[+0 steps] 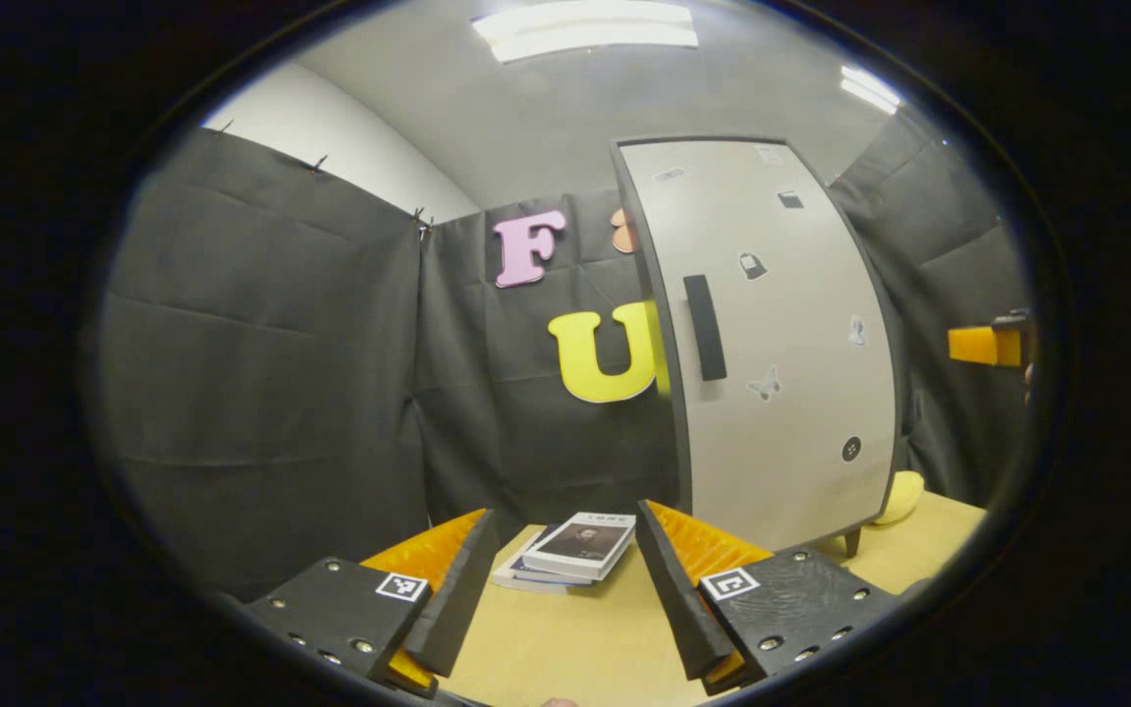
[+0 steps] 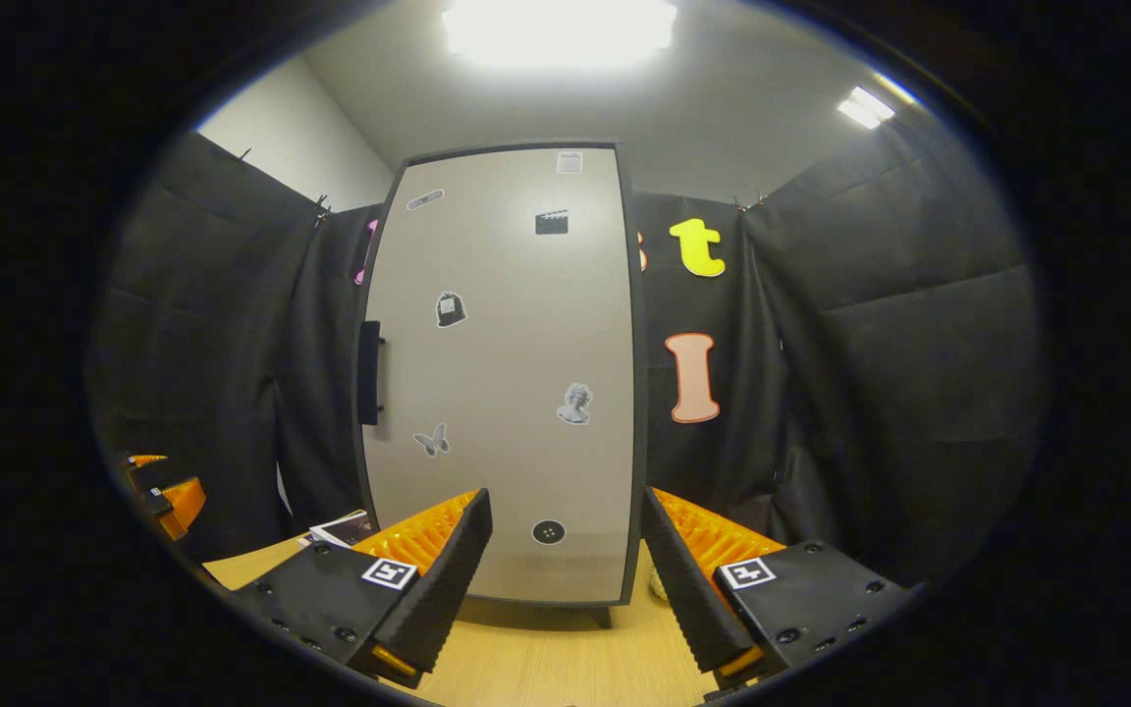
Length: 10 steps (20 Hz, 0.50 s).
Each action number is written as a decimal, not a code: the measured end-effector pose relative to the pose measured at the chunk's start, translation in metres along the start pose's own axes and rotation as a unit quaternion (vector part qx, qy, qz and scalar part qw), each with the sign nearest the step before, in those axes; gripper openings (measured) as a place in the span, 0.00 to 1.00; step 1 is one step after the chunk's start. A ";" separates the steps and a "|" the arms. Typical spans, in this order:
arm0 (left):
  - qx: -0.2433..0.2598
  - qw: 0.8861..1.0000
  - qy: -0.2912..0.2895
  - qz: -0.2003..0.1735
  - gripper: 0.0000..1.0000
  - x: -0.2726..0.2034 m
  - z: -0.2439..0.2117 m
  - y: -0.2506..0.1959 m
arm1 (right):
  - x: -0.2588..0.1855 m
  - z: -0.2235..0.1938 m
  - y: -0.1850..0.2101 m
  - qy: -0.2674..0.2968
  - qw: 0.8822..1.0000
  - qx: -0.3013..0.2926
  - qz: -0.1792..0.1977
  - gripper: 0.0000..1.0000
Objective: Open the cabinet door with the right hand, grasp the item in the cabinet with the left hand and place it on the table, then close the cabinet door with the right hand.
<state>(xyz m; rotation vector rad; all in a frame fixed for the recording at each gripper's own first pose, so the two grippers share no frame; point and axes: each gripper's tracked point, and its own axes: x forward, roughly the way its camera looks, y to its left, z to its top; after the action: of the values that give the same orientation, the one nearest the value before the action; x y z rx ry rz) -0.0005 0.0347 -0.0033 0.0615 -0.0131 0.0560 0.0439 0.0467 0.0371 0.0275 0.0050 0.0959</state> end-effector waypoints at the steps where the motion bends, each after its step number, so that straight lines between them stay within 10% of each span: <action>1: 0.000 1.000 0.002 0.003 0.85 0.000 -0.003 0.004 | 0.005 0.006 0.008 -0.003 1.000 0.001 0.007 0.94; 10: 0.007 0.999 0.019 0.047 0.84 -0.010 -0.023 0.062 | 0.072 0.053 0.084 -0.030 0.997 0.023 0.061 0.96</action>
<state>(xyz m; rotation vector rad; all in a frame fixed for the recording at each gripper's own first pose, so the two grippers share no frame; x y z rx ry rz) -0.0137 0.0971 -0.0224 0.0744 0.0230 0.1521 0.1079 0.1354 0.0924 0.0768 -0.0554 0.2179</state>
